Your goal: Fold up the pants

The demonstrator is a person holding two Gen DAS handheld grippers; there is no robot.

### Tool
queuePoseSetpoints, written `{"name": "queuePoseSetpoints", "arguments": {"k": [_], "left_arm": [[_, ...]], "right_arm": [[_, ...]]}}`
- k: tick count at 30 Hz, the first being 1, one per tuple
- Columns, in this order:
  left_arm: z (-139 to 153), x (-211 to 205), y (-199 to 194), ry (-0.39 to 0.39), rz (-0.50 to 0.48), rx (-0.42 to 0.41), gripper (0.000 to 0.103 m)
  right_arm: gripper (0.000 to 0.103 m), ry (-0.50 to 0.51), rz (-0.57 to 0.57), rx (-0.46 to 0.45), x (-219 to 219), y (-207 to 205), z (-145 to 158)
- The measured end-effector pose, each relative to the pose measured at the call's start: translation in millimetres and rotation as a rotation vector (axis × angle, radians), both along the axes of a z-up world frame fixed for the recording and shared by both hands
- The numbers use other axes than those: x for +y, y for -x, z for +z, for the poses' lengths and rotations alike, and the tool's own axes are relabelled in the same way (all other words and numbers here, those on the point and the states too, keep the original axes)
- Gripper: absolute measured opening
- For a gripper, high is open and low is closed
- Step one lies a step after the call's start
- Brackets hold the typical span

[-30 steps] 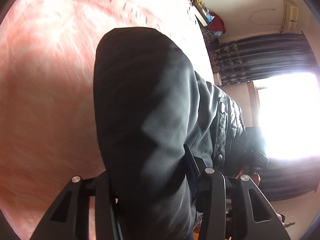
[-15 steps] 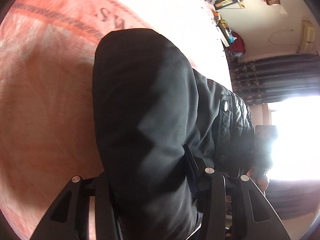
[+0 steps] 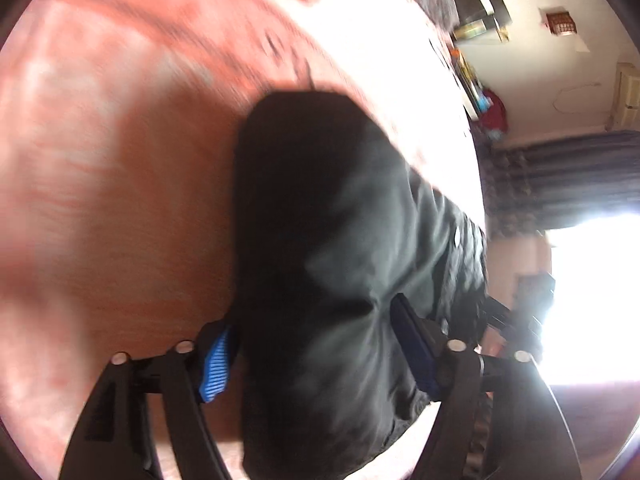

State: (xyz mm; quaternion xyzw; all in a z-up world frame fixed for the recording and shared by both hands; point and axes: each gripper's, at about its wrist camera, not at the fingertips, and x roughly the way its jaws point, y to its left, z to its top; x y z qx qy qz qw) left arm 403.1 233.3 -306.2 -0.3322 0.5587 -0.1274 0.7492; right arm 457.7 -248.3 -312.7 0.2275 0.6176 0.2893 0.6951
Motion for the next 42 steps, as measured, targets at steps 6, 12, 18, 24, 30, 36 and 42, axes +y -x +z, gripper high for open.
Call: {"name": "queuePoseSetpoints", "arguments": {"k": [6,12,18,24,30,36,42], "left_arm": [[65,-15,62,-0.351,0.085,-0.225,0.08],[37,-57,67,-0.497,0.035,-0.171,0.071],[12,-59,71,-0.451,0.034,-0.126,0.077],[28,-60,88,-0.478,0.047,-0.191,0.077],[27,-69,98,-0.526,0.035,-0.188,0.094],[17,-64,94,-0.454,0.065,-0.126,0.098],[52,-71,124,-0.588,0.088,-0.178,0.097]], "right_arm": [[0.065,0.102,-0.065,-0.261,-23,5,75],[0.059,0.124,-0.018,-0.24,55,-40,65],[0.04,0.208,-0.054,-0.144,67,-73,8],[0.049,0.12,-0.09,-0.198,48,-40,31],[0.052,0.087,-0.083,-0.267,22,50,58],[0.049,0.178,-0.084,-0.152,24,62,3],[0.082,0.244,-0.091,-0.253,31,96,55]]}}
